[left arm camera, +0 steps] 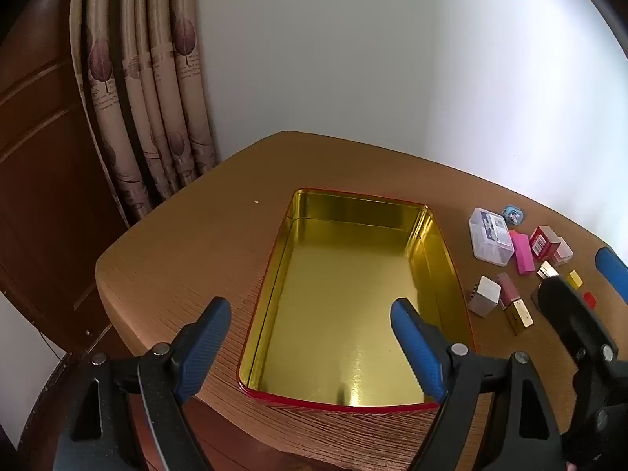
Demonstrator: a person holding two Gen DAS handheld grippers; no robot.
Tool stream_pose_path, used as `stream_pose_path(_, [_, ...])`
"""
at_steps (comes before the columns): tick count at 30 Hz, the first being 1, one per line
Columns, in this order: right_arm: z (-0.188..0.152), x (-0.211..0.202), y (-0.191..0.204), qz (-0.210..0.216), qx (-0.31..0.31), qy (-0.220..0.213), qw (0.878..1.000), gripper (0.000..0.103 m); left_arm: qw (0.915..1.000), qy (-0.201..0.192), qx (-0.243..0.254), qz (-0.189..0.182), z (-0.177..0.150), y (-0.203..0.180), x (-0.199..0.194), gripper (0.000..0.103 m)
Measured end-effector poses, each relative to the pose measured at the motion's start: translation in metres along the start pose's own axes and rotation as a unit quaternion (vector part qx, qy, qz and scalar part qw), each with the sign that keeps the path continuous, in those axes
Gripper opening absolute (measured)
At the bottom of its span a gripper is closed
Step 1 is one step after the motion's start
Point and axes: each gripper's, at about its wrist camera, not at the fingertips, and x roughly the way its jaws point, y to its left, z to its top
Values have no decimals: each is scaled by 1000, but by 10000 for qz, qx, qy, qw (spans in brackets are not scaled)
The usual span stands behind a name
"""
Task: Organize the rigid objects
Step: 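Move the left tool over the table toward the white cube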
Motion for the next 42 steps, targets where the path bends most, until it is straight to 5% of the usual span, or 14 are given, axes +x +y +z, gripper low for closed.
stream_pose_path(25, [-4,-13,-9,-58,110,-71,9999,103,9995,67,298,66,-4,-12,1,86])
stream_pose_path(42, [-20,-34,-75,-501,441,-12,9978,103,9957,136,913,80,-18,-49,4,86])
